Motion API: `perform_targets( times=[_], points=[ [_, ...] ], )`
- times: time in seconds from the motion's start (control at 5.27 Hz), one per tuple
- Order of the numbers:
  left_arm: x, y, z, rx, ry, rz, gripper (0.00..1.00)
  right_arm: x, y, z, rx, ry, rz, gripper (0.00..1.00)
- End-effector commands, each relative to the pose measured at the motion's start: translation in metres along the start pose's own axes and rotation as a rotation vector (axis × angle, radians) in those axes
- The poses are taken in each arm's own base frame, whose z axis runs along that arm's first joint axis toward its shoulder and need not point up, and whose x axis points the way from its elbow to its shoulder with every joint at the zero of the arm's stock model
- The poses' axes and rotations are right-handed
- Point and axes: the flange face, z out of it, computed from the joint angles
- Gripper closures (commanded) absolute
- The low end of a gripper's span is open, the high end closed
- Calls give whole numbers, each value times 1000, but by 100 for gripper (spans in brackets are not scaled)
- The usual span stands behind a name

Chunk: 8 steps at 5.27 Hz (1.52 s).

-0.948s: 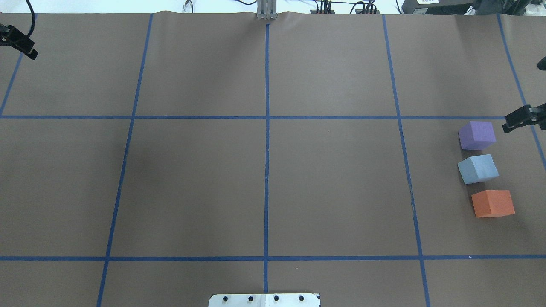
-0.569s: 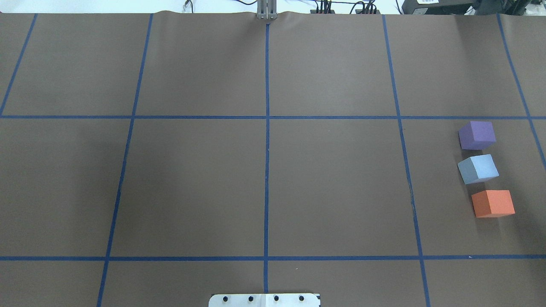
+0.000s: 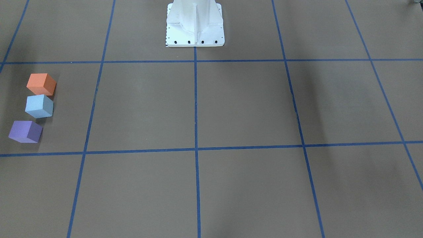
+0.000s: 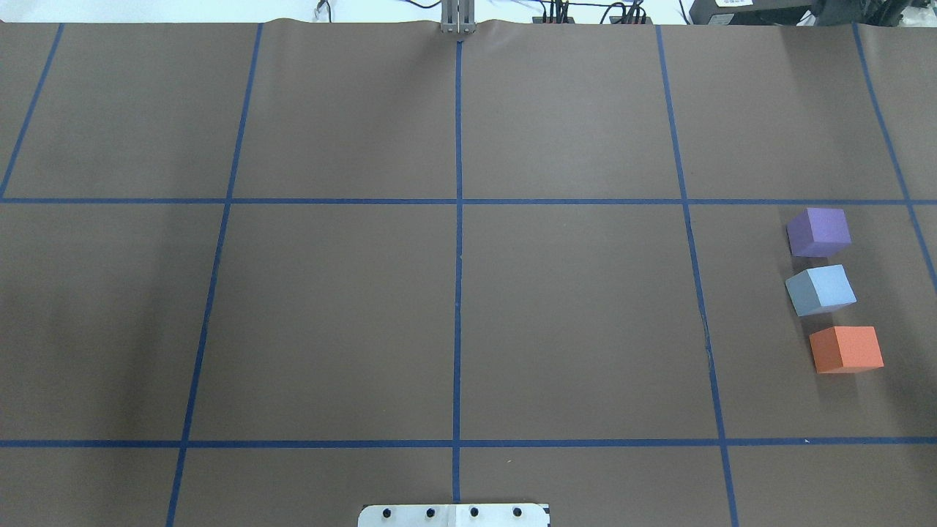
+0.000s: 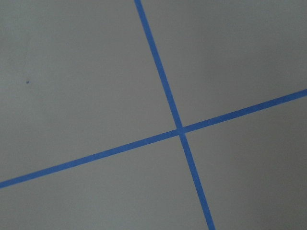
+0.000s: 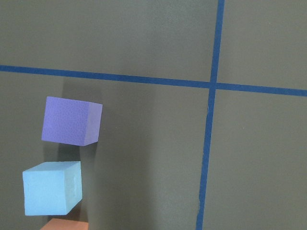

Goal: Place blue block between orange and purple blocks

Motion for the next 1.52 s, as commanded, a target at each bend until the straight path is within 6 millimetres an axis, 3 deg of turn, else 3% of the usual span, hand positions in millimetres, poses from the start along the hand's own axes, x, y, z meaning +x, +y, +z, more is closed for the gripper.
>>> perform_targets(
  times=[0.0, 0.19, 0.38, 0.57, 0.95, 1.33],
  points=[
    [-6, 4, 4, 19, -12, -23, 0, 17, 11, 12, -27, 5, 47, 0],
    [-2, 4, -3, 29, -13, -21, 0, 28, 7, 23, -46, 5, 66, 0],
    [-2, 6, -2, -2, -7, -48, 0, 17, -5, 13, -35, 1, 60, 0],
    [8, 5, -14, -12, -4, -60, 0, 7, -13, 3, -59, 3, 90, 0],
    [18, 10, -20, -37, 6, -76, 0, 8, -13, 4, -64, 6, 95, 0],
    [16, 15, -16, -44, 7, -81, 0, 16, -7, 11, -79, 3, 109, 0]
  ],
)
